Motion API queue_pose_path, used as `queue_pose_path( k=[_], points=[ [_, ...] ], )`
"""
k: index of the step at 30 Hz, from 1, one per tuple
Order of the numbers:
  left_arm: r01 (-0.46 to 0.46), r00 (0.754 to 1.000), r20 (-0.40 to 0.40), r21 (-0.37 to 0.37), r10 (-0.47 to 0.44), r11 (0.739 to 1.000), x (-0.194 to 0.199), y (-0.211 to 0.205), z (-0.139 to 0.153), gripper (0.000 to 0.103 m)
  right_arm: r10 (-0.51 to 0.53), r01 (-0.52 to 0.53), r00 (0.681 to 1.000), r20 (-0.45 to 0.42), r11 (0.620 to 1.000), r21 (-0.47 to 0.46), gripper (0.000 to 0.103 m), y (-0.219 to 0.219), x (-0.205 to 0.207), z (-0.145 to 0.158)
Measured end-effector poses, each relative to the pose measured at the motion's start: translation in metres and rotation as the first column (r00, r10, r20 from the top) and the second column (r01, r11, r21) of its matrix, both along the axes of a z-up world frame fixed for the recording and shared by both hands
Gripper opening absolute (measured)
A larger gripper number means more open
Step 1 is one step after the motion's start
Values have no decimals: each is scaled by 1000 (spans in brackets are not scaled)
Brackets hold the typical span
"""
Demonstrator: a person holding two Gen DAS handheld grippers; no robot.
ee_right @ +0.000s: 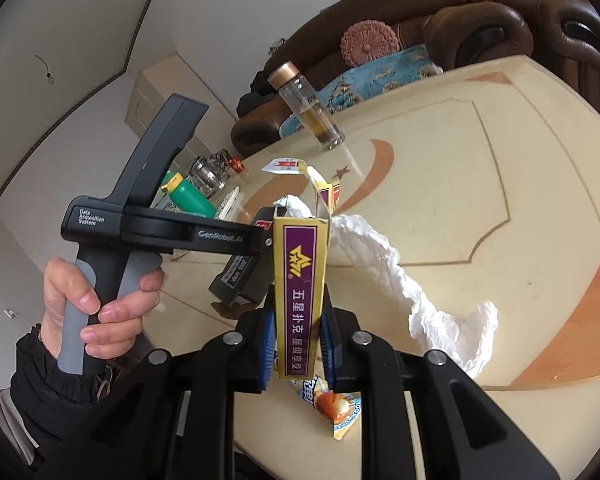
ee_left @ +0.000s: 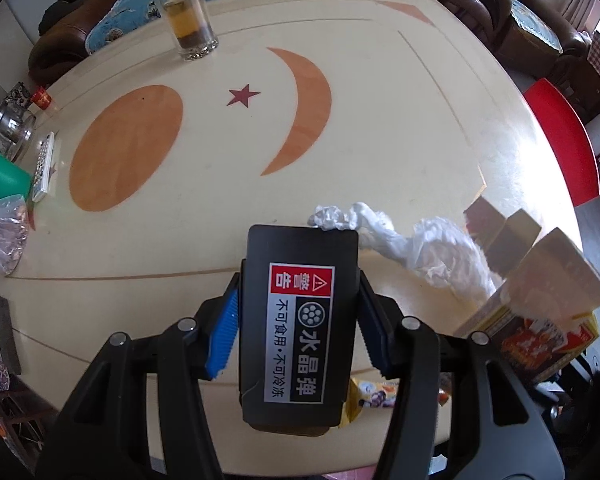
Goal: Collect trash
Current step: 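Lift the black box and yellow-purple box off the table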
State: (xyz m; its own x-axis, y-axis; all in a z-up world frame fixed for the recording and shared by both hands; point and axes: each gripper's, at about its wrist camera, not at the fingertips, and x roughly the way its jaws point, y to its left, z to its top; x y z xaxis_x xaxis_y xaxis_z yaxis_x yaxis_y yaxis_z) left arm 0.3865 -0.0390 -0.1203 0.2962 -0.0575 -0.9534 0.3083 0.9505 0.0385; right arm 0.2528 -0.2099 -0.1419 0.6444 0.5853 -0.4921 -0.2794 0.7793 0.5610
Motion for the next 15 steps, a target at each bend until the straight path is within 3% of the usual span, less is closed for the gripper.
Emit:
queue_pose_path(
  k=[11, 15],
  points=[
    [64, 996, -69, 12, -63, 998, -21, 8, -6, 53, -23, 24, 999, -27, 1000, 12, 19, -7, 1, -7],
    [48, 997, -59, 12, -47, 999, -31, 19, -4, 53, -20, 20, 1000, -1, 1000, 5, 19, -2, 4, 1]
  ],
)
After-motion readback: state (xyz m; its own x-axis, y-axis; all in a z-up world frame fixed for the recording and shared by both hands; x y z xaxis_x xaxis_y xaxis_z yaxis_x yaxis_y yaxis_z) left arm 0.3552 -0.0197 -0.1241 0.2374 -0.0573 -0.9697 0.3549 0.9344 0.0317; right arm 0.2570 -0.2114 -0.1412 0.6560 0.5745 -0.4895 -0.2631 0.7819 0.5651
